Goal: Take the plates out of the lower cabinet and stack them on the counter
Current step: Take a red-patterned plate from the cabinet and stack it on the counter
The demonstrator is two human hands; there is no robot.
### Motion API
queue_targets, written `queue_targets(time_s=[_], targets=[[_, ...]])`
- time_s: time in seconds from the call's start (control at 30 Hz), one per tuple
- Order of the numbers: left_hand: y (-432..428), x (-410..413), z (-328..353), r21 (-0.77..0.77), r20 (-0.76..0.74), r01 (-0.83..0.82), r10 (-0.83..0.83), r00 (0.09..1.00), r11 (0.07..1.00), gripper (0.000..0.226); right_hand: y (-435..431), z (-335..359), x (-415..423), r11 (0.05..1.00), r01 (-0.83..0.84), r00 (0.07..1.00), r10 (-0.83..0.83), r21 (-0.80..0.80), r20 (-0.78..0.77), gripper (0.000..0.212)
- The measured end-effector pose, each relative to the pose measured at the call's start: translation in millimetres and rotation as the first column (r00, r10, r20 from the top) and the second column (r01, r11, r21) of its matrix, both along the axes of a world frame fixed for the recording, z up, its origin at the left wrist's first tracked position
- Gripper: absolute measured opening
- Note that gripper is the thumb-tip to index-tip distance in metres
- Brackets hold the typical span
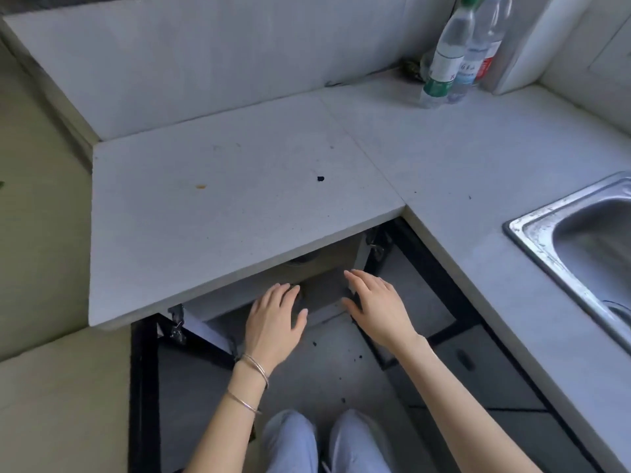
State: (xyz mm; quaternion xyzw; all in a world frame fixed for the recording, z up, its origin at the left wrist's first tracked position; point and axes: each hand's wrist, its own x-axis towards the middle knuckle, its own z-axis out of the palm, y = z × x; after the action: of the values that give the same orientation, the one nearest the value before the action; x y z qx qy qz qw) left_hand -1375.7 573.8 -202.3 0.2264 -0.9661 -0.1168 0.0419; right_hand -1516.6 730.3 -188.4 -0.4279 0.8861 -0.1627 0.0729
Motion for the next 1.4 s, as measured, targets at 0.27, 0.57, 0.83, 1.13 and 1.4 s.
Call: queue_targets(time_s=[0.27, 0.57, 0.83, 1.13, 1.4], targets=[[-49, -48, -147, -0.095, -0.103, -0.082, 0.072, 0.992, 0.992, 0.051, -54, -163, -59, 0.993, 0.011, 0.999, -0.014, -0.116, -0.033, 0.047], [-108, -93, -278, -0.239, -0.146, -0.092, 0.058, 0.988, 0.967, 0.056, -109, -302, -104, 0.971, -0.036, 0.997, 0.018, -0.236, -0.079, 0.051], [-143, -120, -319, -0.322, -0.278, -0.094, 0.000, 0.960, 0.942, 0.060, -128, -341, -135, 0.912, -0.091, 0.984, 0.021, -0.399, -0.177, 0.049], [-165, -152, -335, -0.432, -0.372, -0.025, -0.153, 0.916, 0.901, 0.036, -145, -344, -154, 0.911, -0.132, 0.981, 0.062, -0.390, -0.186, 0.047], [-161, -155, -338, -0.459, -0.440, -0.053, -0.175, 0.881, 0.887, 0.021, -138, -342, -147, 0.874, -0.176, 0.984, 0.142, -0.453, -0.110, 0.045]])
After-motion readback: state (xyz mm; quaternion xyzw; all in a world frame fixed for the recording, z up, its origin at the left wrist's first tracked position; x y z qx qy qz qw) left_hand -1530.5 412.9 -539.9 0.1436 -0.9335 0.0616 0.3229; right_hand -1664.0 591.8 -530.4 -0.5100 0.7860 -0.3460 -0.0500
